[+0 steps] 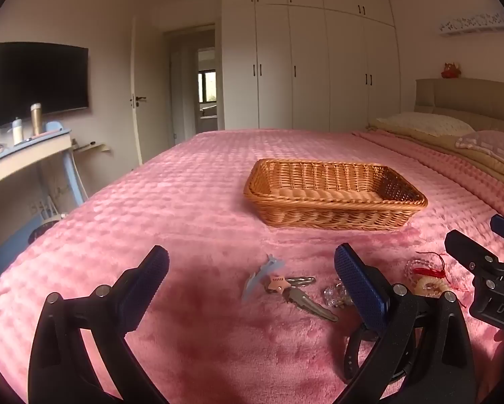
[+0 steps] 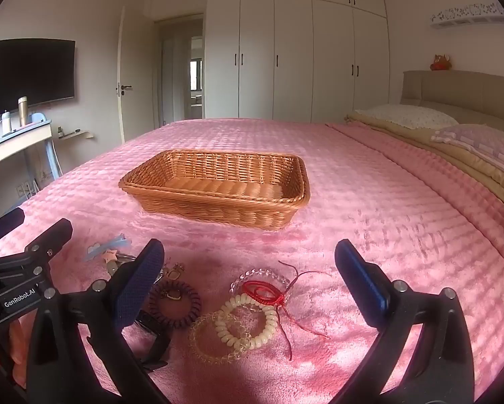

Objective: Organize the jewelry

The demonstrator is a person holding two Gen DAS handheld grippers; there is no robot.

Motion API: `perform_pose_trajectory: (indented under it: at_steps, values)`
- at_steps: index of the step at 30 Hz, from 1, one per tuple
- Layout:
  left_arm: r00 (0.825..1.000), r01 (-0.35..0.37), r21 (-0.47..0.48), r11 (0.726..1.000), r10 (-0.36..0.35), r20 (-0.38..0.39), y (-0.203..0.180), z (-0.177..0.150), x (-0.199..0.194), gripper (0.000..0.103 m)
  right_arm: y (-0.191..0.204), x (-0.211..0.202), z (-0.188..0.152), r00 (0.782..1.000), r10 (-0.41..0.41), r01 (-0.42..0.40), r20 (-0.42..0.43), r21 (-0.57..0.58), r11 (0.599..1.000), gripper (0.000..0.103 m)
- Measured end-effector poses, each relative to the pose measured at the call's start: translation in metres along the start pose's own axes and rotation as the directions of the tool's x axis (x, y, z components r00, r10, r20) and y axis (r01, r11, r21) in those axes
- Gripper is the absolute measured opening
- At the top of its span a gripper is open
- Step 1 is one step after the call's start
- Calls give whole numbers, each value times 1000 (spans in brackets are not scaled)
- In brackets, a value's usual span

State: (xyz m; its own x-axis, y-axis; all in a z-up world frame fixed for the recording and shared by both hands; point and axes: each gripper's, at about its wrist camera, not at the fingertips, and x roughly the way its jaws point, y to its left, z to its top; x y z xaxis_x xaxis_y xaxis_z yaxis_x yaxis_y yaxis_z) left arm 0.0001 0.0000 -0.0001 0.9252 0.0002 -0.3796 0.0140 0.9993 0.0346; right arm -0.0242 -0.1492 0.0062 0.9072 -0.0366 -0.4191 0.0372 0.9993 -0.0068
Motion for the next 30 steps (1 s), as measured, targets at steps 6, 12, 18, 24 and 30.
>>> perform_pose_trajectory:
  at_steps: [6, 12, 18, 24, 30]
  values:
    - [1000, 1, 1, 1000, -1, -1, 0, 0, 0, 96, 0, 0, 0, 1000, -1, 1, 0, 0, 1000, 97]
    - [1000, 1, 2, 1000, -1, 1, 1, -1, 2, 96, 0, 0, 0, 1000, 0, 0, -1, 0, 1000, 97]
    - [1000, 2, 5, 1000, -2, 1, 1, -2, 9, 96, 0, 0, 0, 1000, 0, 0, -1, 1, 1000, 97]
    - [1000, 14, -1, 1000, -14, -11, 4, 0, 7, 96, -1, 1, 1, 1000, -12, 12, -15, 0, 1000, 97]
    - [986, 149, -18, 989, -150, -75, 22, 5, 11, 95, -26, 11, 2, 989, 39, -36, -140, 30, 999, 97]
